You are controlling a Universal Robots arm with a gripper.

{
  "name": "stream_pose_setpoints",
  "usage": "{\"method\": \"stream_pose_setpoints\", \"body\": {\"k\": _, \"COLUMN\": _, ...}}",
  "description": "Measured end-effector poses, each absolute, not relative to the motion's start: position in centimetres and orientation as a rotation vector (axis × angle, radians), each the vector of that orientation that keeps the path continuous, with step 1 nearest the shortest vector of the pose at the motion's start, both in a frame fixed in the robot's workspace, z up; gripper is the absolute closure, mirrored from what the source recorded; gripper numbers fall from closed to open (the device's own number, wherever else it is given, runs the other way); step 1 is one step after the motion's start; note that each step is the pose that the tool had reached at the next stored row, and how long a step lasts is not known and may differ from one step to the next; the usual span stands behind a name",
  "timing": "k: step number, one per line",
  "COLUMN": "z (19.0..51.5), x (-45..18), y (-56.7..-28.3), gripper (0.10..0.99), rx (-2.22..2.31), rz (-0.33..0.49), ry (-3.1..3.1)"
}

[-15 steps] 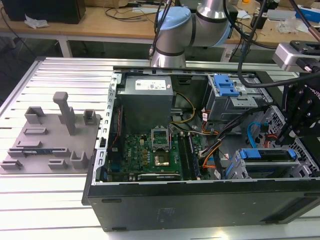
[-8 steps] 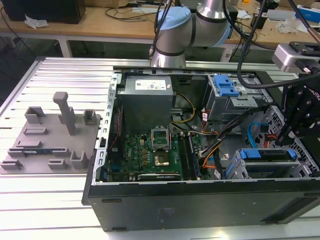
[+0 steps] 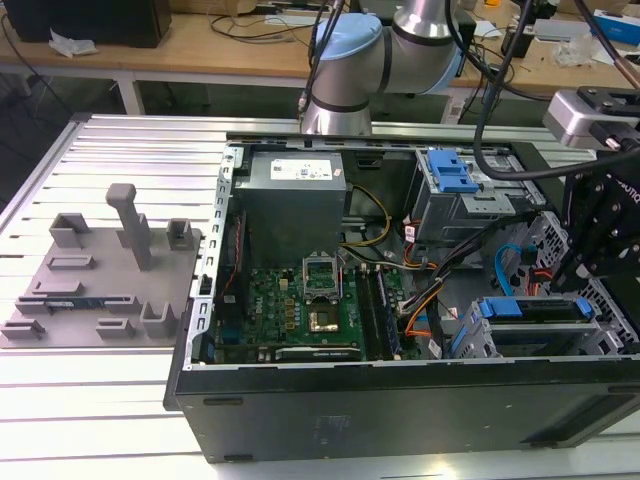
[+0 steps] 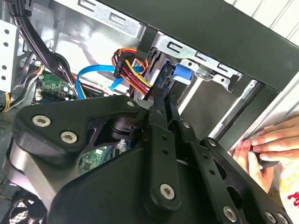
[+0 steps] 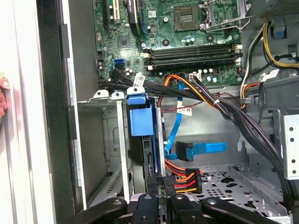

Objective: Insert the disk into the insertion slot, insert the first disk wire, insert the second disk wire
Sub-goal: 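Insert the first disk wire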

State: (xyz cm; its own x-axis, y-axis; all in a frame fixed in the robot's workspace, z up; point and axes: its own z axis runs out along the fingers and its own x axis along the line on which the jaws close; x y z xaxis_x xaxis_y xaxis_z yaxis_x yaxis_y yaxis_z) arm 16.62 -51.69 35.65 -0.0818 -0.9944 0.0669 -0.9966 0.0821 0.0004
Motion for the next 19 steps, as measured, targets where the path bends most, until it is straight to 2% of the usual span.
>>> {"method": "stream_pose_setpoints", "body": {"k": 19, "z": 35.47, "x": 16.52, "y": -51.91, "gripper": 0.922, "rx": 2.088, "rz": 0.069, "ry": -2.279}}
